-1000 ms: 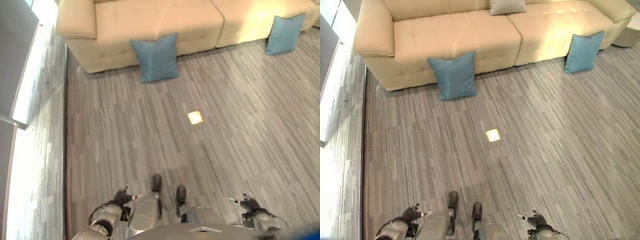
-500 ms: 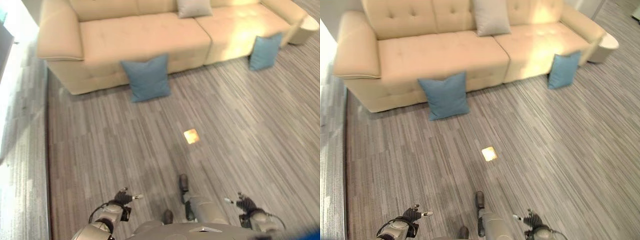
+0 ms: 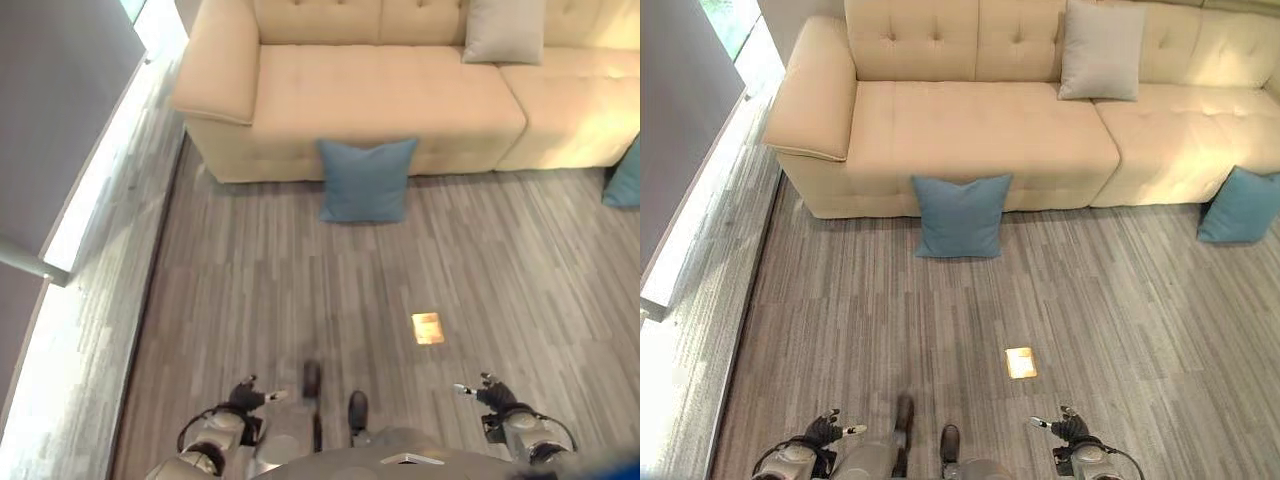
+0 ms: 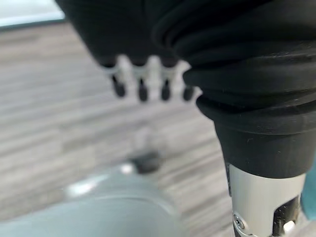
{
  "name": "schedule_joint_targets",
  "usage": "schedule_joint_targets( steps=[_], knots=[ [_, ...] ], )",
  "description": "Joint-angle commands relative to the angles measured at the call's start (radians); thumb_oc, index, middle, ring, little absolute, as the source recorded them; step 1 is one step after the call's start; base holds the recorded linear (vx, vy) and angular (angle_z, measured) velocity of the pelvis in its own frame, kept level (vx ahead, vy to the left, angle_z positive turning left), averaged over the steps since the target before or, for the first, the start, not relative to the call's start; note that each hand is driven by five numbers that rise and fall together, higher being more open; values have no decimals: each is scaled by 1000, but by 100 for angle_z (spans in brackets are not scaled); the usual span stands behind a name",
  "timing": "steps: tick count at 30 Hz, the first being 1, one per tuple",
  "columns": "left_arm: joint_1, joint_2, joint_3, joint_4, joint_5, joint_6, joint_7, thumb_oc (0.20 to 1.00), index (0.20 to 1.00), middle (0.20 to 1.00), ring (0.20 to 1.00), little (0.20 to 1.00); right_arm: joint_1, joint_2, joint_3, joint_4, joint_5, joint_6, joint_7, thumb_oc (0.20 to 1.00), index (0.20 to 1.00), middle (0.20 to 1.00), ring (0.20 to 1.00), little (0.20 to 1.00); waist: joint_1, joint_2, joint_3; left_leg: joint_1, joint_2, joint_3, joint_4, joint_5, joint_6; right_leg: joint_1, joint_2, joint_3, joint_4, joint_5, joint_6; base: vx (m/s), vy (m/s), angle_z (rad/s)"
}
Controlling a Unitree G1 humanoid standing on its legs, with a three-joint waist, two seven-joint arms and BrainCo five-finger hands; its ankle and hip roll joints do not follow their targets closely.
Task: Pick up all the scattered cushions and arrange them neatly on the sofa.
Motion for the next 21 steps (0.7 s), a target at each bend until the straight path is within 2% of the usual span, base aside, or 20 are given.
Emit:
schedule_joint_targets(
  steps=[1,3,4,6,8,9,10,12,13,15,17,19,20,21],
  knots=[
    [-24,5,8,28,17,-7,4,1000,1000,1000,1000,1000,48,-2,-6,-23,3,-2,1,1000,1000,1000,1000,1000,4,-9,-72,81,-28,-17,10,-33,-4,-79,-78,-9,192,-37,143,185,126,-60],
    [-21,8,12,30,16,-4,4,1000,1000,1000,1000,1000,31,3,-1,-32,-8,-3,0,1000,1000,1000,1000,1000,14,1,-72,111,-33,-5,2,-49,14,-109,-106,-24,268,-24,164,130,133,-33],
    [-22,16,13,31,19,-3,2,1000,1000,1000,1000,1000,21,6,-1,-41,-8,-6,0,1000,1000,1000,1000,1000,12,9,-67,139,-33,-3,-11,-56,27,-146,-119,-26,355,0,173,154,144,-35],
    [-23,19,15,33,28,-2,-2,1000,1000,1000,1000,1000,22,5,-1,-54,-12,-9,-1,1000,1000,1000,1000,1000,7,19,-60,171,-30,-7,-17,-76,35,-193,-133,-44,413,15,169,203,101,-22],
    [-25,22,16,35,31,-3,-5,1000,1000,1000,1000,1000,21,1,3,-57,-17,-8,0,1000,1000,1000,1000,1000,4,22,-61,193,-30,-8,-31,-85,33,-221,-129,-71,349,15,163,235,-11,-12],
    [-29,24,24,36,29,-6,-5,1000,1000,1000,1000,1000,11,-3,8,-60,-35,-8,-2,1000,1000,1000,1000,1000,13,17,-64,219,-29,3,-44,-103,24,-259,-161,-154,228,55,174,286,-104,-27],
    [-29,24,28,36,29,-6,-5,1000,1000,1000,1000,1000,7,-5,10,-65,-39,-8,-2,1000,1000,1000,1000,1000,7,19,-59,237,-24,2,-47,-111,20,-264,-161,-167,187,73,179,312,-123,-44],
    [-31,23,35,42,27,-7,-5,1000,1000,1000,1000,1000,-2,-8,14,-72,-47,-7,-3,1000,1000,1000,1000,1000,-10,16,-49,267,-23,-3,-42,-129,12,-299,-155,-154,124,115,195,292,-121,-33],
    [-34,21,37,48,26,-10,-5,1000,1000,1000,1000,1000,-2,-13,16,-71,-53,-5,-1,1000,1000,1000,1000,1000,-23,10,-48,286,-21,-18,-31,-145,4,-299,-151,-122,124,126,202,337,-174,0],
    [-25,13,37,53,34,-11,-10,1000,1000,1000,1000,1000,9,-14,15,-64,-51,-7,2,1000,1000,1000,1000,1000,-29,6,-65,312,-11,-26,-39,-154,-8,-273,-142,-104,99,133,194,309,-204,32],
    [-27,6,33,51,33,-10,-11,1000,1000,1000,1000,1000,16,-21,18,-64,-50,-7,3,1000,1000,1000,1000,1000,-30,8,-80,316,12,-41,-26,-142,-27,-255,-130,-109,108,125,180,236,-219,46],
    [-30,5,29,44,23,-12,-12,1000,1000,1000,1000,1000,23,-25,17,-58,-37,-8,6,1000,1000,1000,1000,1000,-35,10,-85,296,39,-58,47,-103,-62,-229,-108,-107,117,96,156,191,-291,47],
    [-53,8,13,32,13,-12,-5,1000,1000,1000,1000,1000,25,-29,17,-58,-18,-11,1,1000,1000,1000,1000,1000,-28,-8,-61,217,47,-62,201,-37,-92,-196,-106,-109,114,84,133,125,-319,42],
    [-61,8,10,27,9,-12,-6,1000,1000,1000,1000,1000,26,-30,17,-55,-14,-10,0,1000,1000,1000,1000,1000,-24,-19,-50,185,50,-51,249,-32,-93,-183,-108,-117,108,81,127,151,-392,36]
  ],
)
